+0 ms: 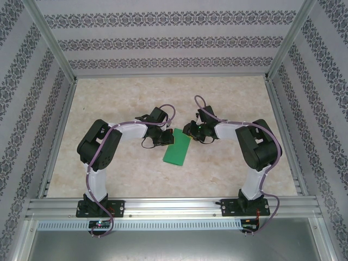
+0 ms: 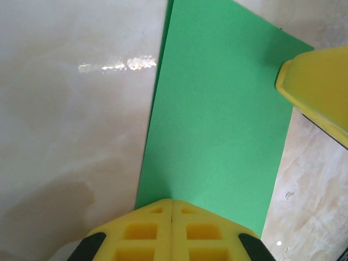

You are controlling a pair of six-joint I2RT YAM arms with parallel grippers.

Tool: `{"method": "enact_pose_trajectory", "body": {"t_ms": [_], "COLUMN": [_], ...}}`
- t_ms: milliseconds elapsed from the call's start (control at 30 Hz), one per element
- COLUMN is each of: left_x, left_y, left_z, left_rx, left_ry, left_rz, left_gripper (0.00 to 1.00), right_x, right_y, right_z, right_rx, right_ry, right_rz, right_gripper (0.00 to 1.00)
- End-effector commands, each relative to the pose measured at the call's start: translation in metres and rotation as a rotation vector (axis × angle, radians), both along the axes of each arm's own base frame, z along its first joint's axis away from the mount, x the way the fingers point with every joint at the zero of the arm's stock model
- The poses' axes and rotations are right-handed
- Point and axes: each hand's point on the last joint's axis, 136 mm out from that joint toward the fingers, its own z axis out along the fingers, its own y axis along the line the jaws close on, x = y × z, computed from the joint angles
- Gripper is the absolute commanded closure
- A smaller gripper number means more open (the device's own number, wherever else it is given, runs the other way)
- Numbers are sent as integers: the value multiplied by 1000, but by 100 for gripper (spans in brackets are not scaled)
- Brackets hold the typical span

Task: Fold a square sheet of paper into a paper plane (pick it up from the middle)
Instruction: Fold the square sheet of paper in half at the center of the table.

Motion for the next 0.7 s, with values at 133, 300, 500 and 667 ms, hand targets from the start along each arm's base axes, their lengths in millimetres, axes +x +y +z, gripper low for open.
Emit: {"method": "enact_pose_trajectory", "body": {"t_ms": [133,300,500,667], "left_x": [-23,-22,-22,-21], "left_y": [20,19,19,19], "left_z": [-29,-28,-28,-26], "left_rx": [135,135,131,134], "left_ry": [81,79,82,78], "left_rz": [-12,-17,-11,-15], "left_gripper": [94,95,94,94], "right_x": [9,21,15,12], "right_y": [-3,-5,-10,-12], "right_z": [28,32,-10,-21], "right_rx": [-12,-12,-38,-33], "right_ry": [-39,-42,42,63], "right_rz": [6,4,-17,-28], "right_gripper": [70,70,70,71]}}
